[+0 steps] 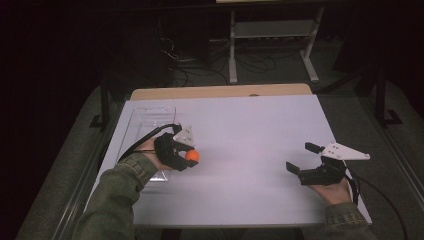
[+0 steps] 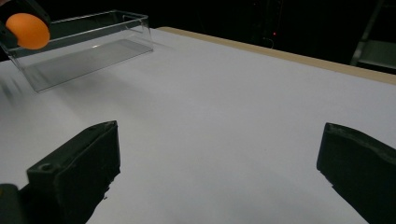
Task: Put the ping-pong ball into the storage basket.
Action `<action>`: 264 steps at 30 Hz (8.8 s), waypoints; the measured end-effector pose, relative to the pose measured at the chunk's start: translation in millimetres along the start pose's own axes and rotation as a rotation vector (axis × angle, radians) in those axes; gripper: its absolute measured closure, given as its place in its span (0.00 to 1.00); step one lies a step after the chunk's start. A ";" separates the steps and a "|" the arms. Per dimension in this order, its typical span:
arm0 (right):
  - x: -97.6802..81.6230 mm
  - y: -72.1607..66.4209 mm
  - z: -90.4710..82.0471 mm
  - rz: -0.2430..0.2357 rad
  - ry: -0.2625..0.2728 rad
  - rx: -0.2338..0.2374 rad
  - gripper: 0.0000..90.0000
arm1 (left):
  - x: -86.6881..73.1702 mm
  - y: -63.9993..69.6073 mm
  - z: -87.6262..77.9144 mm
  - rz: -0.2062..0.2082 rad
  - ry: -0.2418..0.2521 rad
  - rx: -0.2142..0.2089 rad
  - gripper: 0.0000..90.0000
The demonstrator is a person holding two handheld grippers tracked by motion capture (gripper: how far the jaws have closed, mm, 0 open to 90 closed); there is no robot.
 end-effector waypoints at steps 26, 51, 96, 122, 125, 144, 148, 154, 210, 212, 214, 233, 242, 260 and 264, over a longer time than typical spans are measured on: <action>-0.1 0.5 0.1 0.001 -0.001 -0.001 0.00 | -4.3 -7.5 -27.3 -0.017 0.013 0.034 0.56; -1.1 0.2 0.5 0.002 -0.009 -0.003 0.00 | -17.0 -11.3 -46.0 -0.040 0.008 0.067 0.56; -2.2 0.1 1.9 -0.002 -0.016 -0.005 0.00 | -46.8 -26.6 -72.5 -0.106 -0.059 0.113 0.56; -3.0 -0.2 2.6 -0.003 -0.023 -0.005 0.00 | -59.1 -31.8 -68.6 -0.118 -0.172 0.096 0.56; -3.0 -0.3 2.7 -0.005 -0.023 -0.004 0.00 | -60.0 -32.0 -67.9 -0.115 -0.178 0.093 0.56; -3.3 -0.2 2.8 -0.007 -0.026 -0.004 0.00 | -72.7 -31.4 -54.9 -0.130 -0.209 0.076 0.56; -3.3 -0.2 2.6 -0.006 -0.026 -0.005 0.00 | -74.5 -30.8 -52.7 -0.131 -0.204 0.075 0.56; -3.4 -0.3 2.4 -0.006 -0.026 -0.006 0.00 | -77.2 -30.2 -49.3 -0.137 -0.206 0.072 0.56; -6.9 1.3 1.1 -0.006 -0.040 -0.020 0.00 | -102.3 -32.0 -3.7 -0.164 -0.232 -0.003 0.56; -7.0 1.5 0.9 -0.005 -0.040 -0.022 0.00 | -103.3 -32.1 -2.3 -0.168 -0.230 -0.004 0.56; -7.1 1.5 0.9 -0.005 -0.041 -0.023 0.00 | -104.1 -32.1 -0.9 -0.166 -0.232 -0.007 0.56; -8.7 1.2 2.3 -0.012 -0.052 -0.025 0.00 | -107.0 -31.4 9.7 -0.165 -0.248 -0.028 0.56; -9.3 0.4 2.7 -0.015 -0.057 -0.025 0.00 | -111.0 -30.5 11.4 -0.177 -0.245 -0.019 0.56; -8.8 0.9 1.8 -0.016 -0.057 -0.031 0.00 | -108.9 -35.0 2.4 -0.199 -0.220 0.058 0.40; -9.2 0.5 2.4 -0.019 -0.062 -0.031 0.00 | -108.3 -36.5 -1.2 -0.215 -0.204 0.070 0.36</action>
Point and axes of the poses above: each handheld gripper's, and its own axes: z roughly forward along the jaws, x roughly out of its top, y roughly to its right, the point moved 6 cm from there along z, roughly forward along the jaws, and after that the axes turned 8 degrees about z, right-handed, at the moved point
